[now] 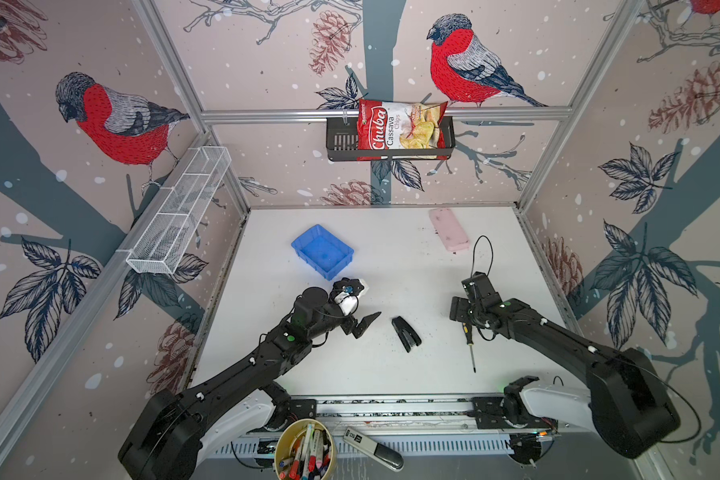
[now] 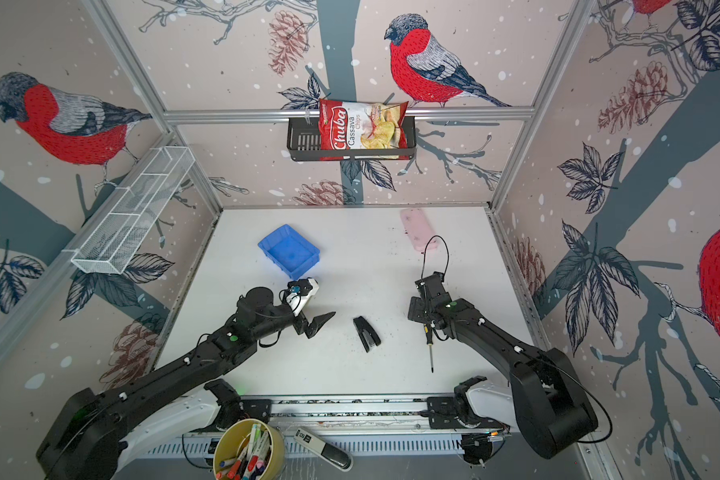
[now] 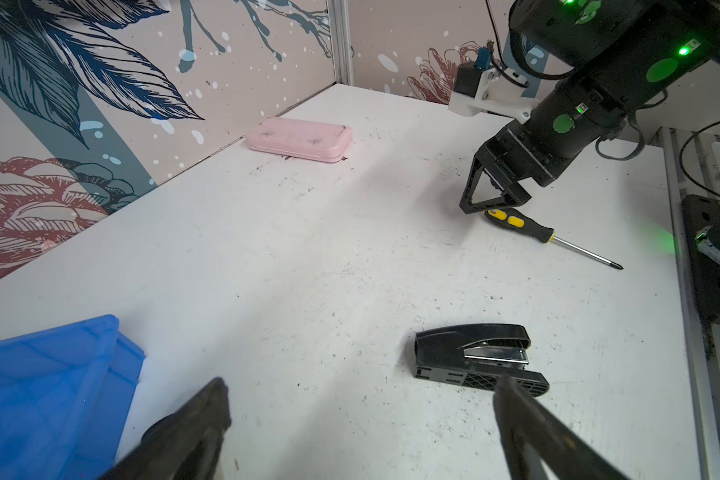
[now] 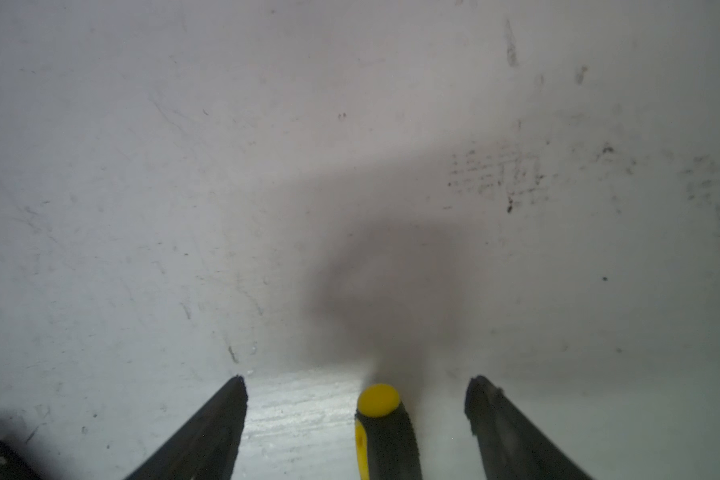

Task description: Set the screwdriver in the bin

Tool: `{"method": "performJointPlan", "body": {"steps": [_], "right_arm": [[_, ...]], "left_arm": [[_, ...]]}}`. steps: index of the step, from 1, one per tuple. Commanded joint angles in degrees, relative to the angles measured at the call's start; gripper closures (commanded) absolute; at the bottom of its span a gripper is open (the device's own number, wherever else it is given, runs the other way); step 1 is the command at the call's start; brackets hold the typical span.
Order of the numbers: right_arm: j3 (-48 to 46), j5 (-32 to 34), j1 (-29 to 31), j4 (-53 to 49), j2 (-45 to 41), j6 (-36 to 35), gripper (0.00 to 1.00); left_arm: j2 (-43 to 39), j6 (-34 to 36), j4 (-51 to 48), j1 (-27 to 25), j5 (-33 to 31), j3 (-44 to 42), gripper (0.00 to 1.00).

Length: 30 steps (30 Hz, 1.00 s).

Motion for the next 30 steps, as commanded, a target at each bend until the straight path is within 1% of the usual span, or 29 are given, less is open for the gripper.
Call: {"method": "performJointPlan", "body": {"steps": [1, 2, 5, 9, 16, 20, 30], "right_arm": [[-0.4, -1.5, 0.0, -1.3, 0.7, 1.2, 0.20], [-0.6, -1.7, 0.0, -1.2, 1.0, 1.1, 0.24], [-0.8, -1.7, 0.0, -1.2, 1.5, 0.9, 0.28], [-1.2, -2.0, 0.0, -0.5, 3.3, 1.0, 0.38], [-1.6, -1.7, 0.0, -0.4, 4.5, 0.7, 0.47], [-1.6, -1.8, 0.0, -0.6, 4.4, 0.5, 0.55], [-0.9, -1.5, 0.0, -1.3, 5.3, -1.3, 0.68]], "left_arm": [[-0.4, -1.8, 3.5, -0.2, 0.8, -0.7, 0.02], [-0.3, -1.9, 3.6, -0.2, 0.9, -0.9, 0.03], [0.2, -2.1, 3.1, -0.3, 0.9, -0.9, 0.02], [0.5, -2.5, 3.2, -0.4, 1.3, -1.0, 0.03], [1.0, -3.5, 4.0, -0.4, 0.9, -1.3, 0.02], [1.7, -4.5, 4.2, -0.4, 0.7, -1.4, 0.02], [2.9, -6.3, 5.3, -0.4, 0.2, -1.5, 0.02]]}}
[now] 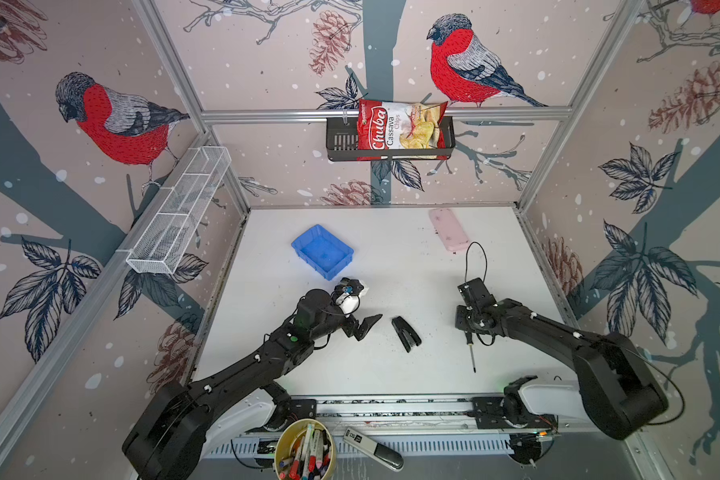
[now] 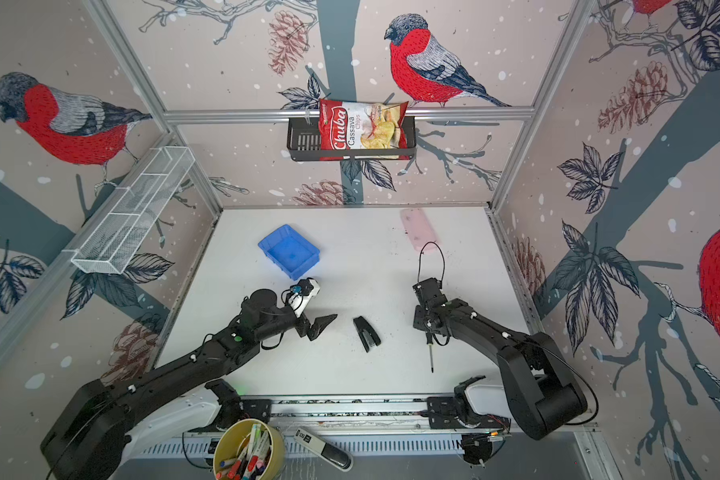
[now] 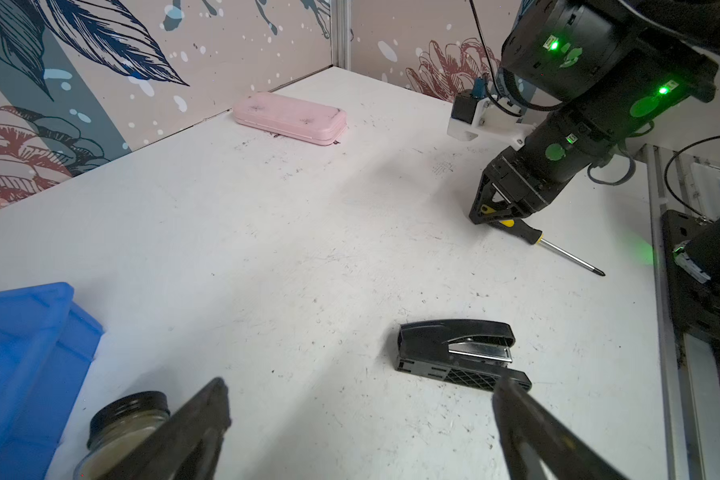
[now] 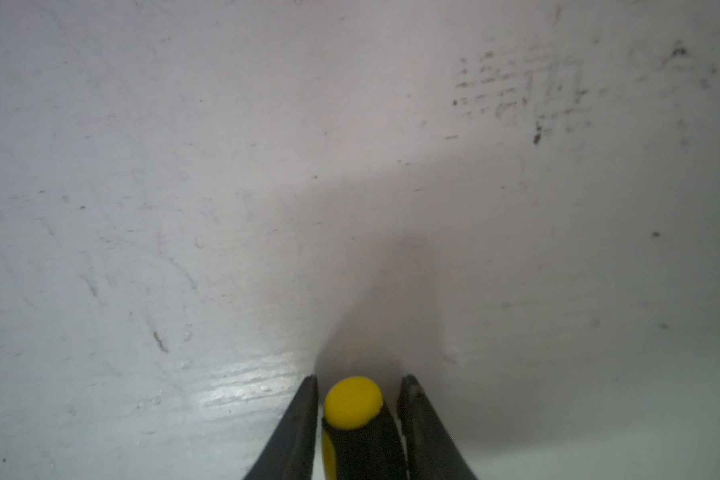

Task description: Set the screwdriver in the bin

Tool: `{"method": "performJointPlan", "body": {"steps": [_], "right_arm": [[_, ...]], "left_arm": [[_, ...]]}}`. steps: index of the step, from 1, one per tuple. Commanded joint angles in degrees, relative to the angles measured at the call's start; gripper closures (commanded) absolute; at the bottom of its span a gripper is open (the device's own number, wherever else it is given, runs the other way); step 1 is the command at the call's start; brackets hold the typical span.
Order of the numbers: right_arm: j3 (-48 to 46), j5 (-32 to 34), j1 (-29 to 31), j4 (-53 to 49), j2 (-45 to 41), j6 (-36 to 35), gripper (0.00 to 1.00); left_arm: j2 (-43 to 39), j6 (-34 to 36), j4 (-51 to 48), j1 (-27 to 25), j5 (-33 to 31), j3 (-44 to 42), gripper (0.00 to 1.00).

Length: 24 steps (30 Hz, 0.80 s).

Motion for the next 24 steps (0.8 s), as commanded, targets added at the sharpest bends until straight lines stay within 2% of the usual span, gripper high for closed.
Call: {"method": "performJointPlan", "body": {"steps": [1, 3, 11, 18, 24], "right_arm": [[0.3, -0.6, 0.0, -1.4, 0.2, -1.2, 0.69], [0.4, -0.6, 0.0, -1.4, 0.1, -1.4, 0.73], [1.4, -1.2, 0.0, -1.6, -0.8, -1.2, 0.77], [3.4, -1.3, 0.0, -1.5, -3.0, -2.2, 0.84], [4.8, -3.8, 0.0, -0.3, -5.6, -3.0, 0.86]], "left_arm": [[0.0, -1.2, 2.6, -0.2, -0.4, -0.1, 0.02], [0.1, -1.4, 2.6, -0.2, -0.7, -0.2, 0.03], [-0.1, -3.0, 3.2, -0.2, -1.9, 0.2, 0.02], [1.1, -7.5, 6.7, -0.2, -1.9, 0.0, 0.02], [3.5, -13.0, 11.9, -0.5, -1.7, 0.0, 0.02]]}}
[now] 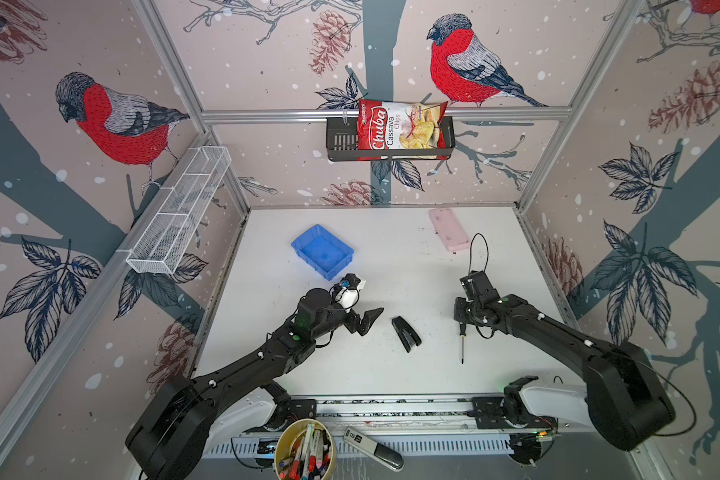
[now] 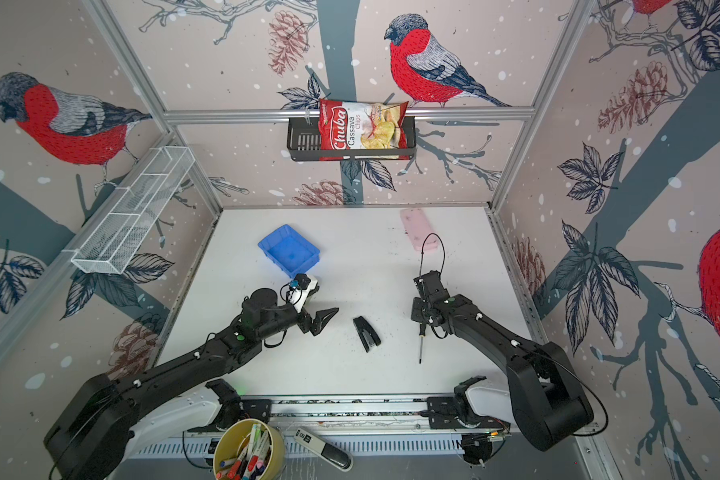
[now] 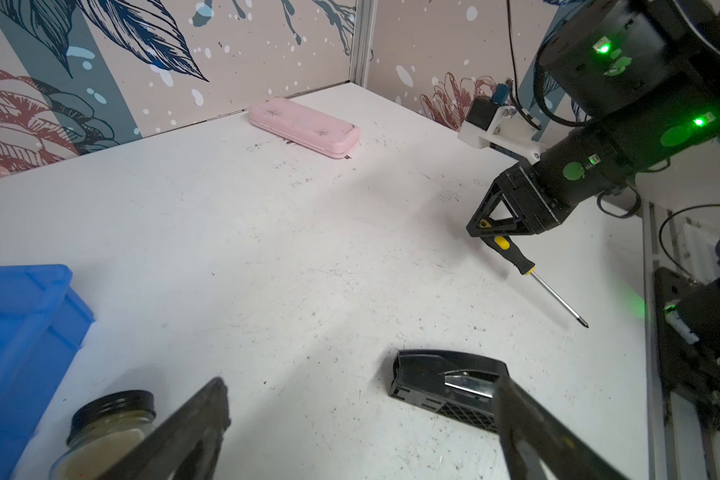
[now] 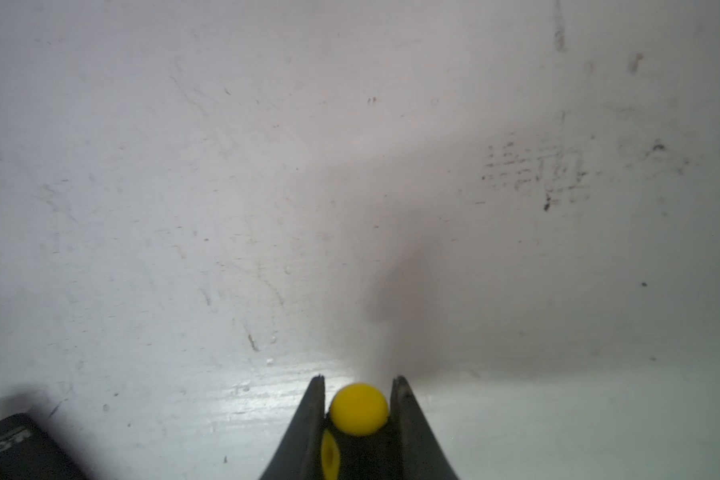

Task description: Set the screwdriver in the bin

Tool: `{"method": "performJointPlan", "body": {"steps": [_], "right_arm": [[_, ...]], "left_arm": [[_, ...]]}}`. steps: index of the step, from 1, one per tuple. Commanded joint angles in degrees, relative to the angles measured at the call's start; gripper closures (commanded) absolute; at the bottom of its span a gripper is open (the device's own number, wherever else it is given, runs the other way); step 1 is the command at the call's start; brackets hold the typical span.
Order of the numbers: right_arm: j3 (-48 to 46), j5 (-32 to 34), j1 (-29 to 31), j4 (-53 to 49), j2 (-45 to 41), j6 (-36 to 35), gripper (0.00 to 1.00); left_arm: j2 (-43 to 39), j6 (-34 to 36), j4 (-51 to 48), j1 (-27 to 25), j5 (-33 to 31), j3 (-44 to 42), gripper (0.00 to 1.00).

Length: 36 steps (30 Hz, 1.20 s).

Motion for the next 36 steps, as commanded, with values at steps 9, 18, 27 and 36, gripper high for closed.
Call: {"method": "performJointPlan", "body": {"steps": [9, 18, 27, 36], "right_arm": [[5.0, -9.6, 0.9, 9.3, -6.2, -3.1, 0.87], [8.7, -17.6, 4.4, 17.0, -8.7, -5.7, 0.87], [10.9, -23.9, 8.6, 25.5, -7.1, -6.7, 0.87], [12.7, -27.0, 12.8, 31.9, -2.9, -3.9, 0.87]], "left_arm": [[11.9, -24.4, 19.0, -0.9, 3.0, 3.0, 0.02], [18.7, -31.6, 22.4, -1.0, 10.4, 7.9, 0.02], [18.9, -34.7, 28.3, -1.8, 15.5, 9.0, 0.02], [22.2, -37.1, 35.2, -4.7, 17.2, 10.1, 0.08]]}}
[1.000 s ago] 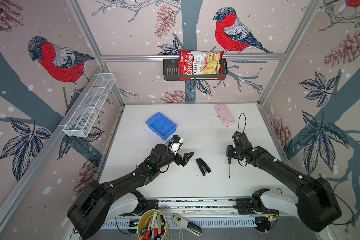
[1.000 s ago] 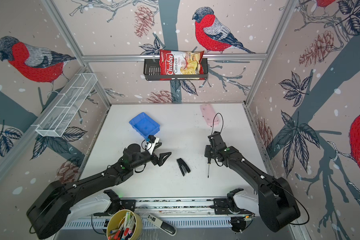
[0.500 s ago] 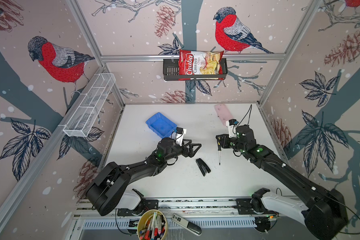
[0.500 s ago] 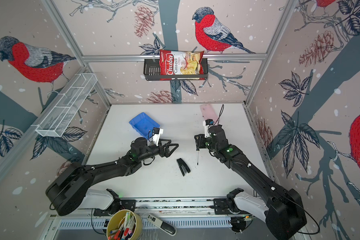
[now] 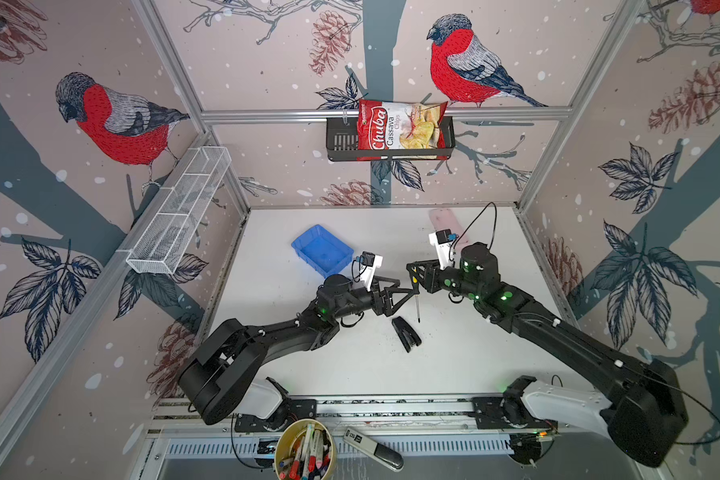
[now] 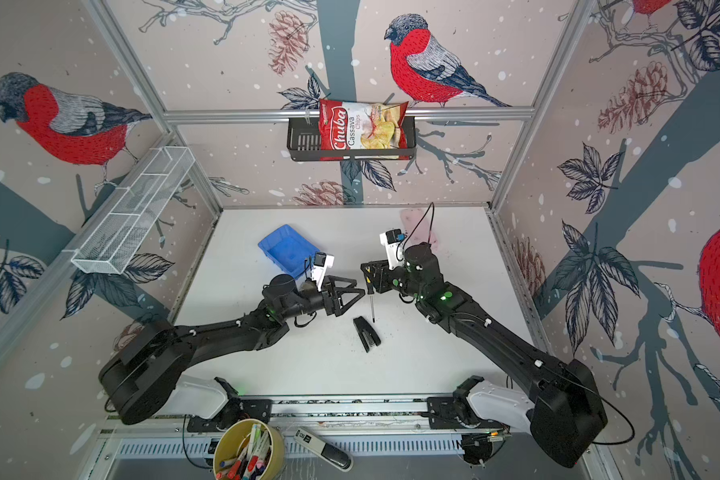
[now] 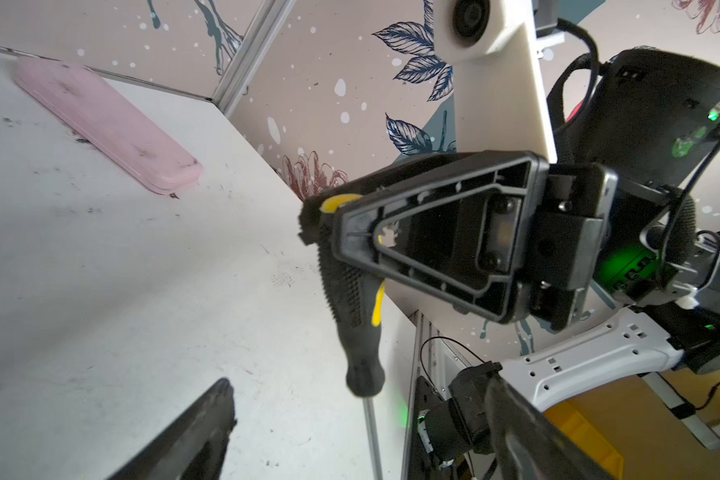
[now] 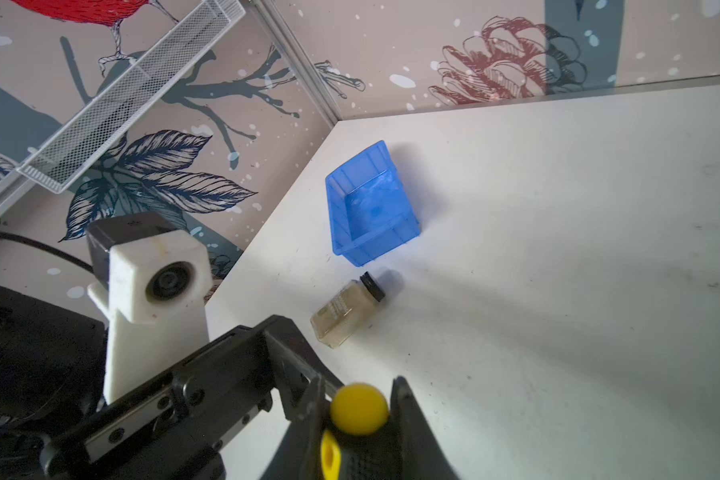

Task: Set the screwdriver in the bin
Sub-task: 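Bring the screwdriver toward the left gripper and close the left gripper on its handle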

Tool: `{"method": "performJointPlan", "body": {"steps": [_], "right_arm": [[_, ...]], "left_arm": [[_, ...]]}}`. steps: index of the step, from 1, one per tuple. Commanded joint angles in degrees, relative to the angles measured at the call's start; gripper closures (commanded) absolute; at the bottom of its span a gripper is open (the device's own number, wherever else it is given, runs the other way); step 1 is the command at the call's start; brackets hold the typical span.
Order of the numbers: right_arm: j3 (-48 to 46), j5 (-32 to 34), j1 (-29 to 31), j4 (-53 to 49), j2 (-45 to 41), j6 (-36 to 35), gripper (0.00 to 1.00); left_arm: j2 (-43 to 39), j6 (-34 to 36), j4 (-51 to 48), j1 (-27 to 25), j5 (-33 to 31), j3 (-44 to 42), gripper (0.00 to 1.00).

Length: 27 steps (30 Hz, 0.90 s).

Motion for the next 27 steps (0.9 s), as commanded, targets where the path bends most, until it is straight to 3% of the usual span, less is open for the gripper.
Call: {"method": "performJointPlan", "body": {"steps": [1, 10, 27], "right_arm": [[0.7, -2.6, 1.3, 6.2, 1.0, 1.8, 0.87], [1.9, -3.6, 2.6, 5.0, 1.5, 0.3, 0.87], [1.0, -2.3, 2.8, 3.5, 0.5, -0.3, 0.86]], "left_arm": [[1.0, -0.9, 7.1, -0.8, 1.2, 0.3, 0.09], [1.2, -0.2, 7.7, -1.1, -0.1, -0.6, 0.23], [2.1, 0.0, 10.1, -1.1, 1.4, -0.4, 0.78]]}}
